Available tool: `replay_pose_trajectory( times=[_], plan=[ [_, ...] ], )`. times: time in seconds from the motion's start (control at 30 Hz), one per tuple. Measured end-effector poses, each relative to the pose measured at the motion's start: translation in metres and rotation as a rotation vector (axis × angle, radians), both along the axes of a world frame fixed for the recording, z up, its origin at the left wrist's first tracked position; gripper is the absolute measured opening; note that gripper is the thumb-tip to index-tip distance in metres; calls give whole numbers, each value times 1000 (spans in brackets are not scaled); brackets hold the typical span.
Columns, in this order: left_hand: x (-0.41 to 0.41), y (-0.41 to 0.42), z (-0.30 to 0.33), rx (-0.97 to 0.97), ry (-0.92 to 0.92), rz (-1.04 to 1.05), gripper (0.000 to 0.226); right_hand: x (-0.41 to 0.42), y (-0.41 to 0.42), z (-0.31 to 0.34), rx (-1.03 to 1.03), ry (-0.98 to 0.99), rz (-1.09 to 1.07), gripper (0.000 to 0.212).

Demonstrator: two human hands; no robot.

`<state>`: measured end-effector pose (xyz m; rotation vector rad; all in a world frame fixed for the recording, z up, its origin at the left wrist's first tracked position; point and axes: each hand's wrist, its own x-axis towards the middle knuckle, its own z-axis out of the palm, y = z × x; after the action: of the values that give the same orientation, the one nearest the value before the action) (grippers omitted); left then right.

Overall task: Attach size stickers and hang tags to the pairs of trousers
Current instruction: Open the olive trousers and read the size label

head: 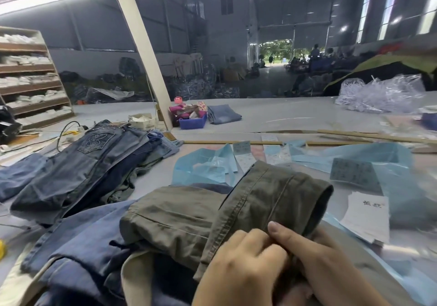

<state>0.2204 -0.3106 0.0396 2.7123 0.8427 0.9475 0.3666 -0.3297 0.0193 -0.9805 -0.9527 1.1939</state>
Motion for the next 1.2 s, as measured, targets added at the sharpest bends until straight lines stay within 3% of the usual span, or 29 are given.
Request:
replay_pose_trajectory(
  times=[0.07, 0.23, 0.43, 0.53, 0.63, 0.7, 0.8, 0.9, 0.97, 1.07, 1.13, 1.2],
  plan=[
    [-6, 9, 5, -217, -45, 98, 46, 4, 0, -1, -1, 62, 70, 35],
    [-20, 32, 11, -187, -34, 197, 48, 6, 9, -3, 159, 185, 424, 38],
    [-35, 53, 21, -390, -200, 169, 30, 3, 24, -15, 162, 317, 354, 34],
    [-44, 69, 18, -657, -343, 121, 27, 4, 26, -25, 75, 398, 244, 33],
    [-49, 78, 9, -1126, -611, -11, 17, 1, 27, -32, 64, 450, 120, 29],
    [-50, 80, 3, -1275, -769, -38, 16, -1, 27, -34, 77, 452, 30, 28],
    [-48, 81, -3, -1249, -873, -22, 18, -4, 24, -32, 110, 263, -75, 24],
    [-43, 80, -5, -1091, -856, 20, 12, -6, 19, -25, 127, 168, -88, 24],
    [-40, 78, -4, -1011, -779, 49, 14, -8, 16, -18, 142, 142, -61, 24],
    [-36, 71, 2, -920, -614, 73, 37, -15, 10, -10, 201, 156, 54, 33],
    [-34, 63, 7, -792, -465, 108, 52, -20, 8, -6, 224, 85, 77, 35],
    [-32, 56, 12, -628, -310, 182, 53, -22, 8, -4, 230, 0, 83, 36]
  ],
)
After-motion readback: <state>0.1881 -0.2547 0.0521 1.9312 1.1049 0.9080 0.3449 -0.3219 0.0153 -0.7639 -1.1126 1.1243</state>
